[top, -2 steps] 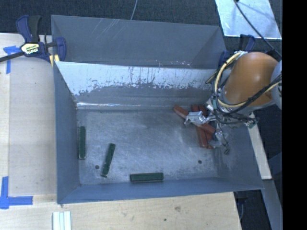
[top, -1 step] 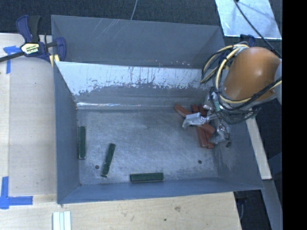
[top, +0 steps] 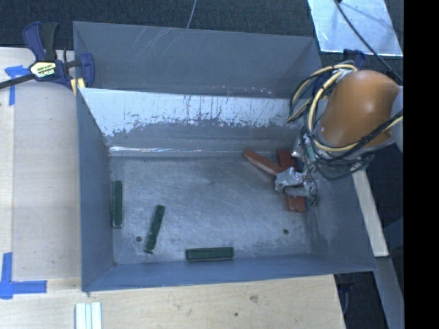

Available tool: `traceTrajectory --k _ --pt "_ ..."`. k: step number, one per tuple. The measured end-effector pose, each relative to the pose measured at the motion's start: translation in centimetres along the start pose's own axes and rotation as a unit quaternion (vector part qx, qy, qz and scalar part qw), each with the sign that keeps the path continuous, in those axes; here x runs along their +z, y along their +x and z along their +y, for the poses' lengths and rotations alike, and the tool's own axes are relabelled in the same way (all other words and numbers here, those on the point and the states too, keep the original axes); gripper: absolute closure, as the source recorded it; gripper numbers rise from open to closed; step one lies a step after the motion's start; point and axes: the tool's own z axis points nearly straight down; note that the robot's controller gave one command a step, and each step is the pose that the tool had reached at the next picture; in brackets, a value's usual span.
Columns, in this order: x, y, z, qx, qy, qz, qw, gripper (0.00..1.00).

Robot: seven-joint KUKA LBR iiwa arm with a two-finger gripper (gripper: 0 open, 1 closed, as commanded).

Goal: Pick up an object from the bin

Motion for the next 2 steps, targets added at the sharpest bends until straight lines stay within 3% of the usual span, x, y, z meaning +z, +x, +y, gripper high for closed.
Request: traceTrajectory --k 1,2 --pt "0.0 0.0 0.0 0.0 0.0 0.0 1.0 1.0" --pt "-3.4 0.0 -0.1 -0.075 0.002 0.0022 0.9971 0.0"
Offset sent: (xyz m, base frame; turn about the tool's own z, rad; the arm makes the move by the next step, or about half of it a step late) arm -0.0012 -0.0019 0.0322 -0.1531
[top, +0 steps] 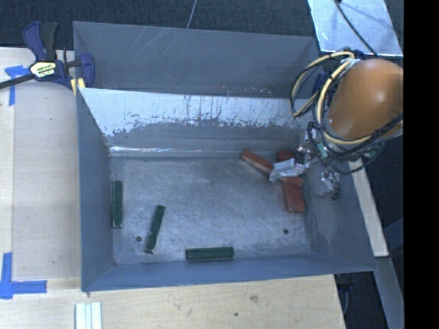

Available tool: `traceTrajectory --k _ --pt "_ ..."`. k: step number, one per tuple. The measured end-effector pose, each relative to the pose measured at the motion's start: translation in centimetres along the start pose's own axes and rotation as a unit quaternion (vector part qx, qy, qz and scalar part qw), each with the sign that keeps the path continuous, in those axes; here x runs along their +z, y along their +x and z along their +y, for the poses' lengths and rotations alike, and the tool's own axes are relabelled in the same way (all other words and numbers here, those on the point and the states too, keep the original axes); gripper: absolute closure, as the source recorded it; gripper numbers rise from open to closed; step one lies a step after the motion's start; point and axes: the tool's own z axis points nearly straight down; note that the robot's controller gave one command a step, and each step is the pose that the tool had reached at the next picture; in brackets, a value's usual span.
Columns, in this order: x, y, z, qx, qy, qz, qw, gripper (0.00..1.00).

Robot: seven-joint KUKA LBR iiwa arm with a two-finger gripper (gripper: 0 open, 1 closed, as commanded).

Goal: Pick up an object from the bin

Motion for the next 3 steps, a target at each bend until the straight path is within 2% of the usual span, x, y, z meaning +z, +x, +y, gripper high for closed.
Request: traceTrajectory --k 1,2,3 --pt "0.2 -0.1 -0.1 -0.011 0.0 -0.0009 0.9999 0.0" --pt "3.2 0.2 -2.4 -0.14 -0.003 -0.0003 0.9902 1.0" --pt "3.2 0.0 -2.4 -0.14 -0.004 -0.0016 0.9901 1.0"
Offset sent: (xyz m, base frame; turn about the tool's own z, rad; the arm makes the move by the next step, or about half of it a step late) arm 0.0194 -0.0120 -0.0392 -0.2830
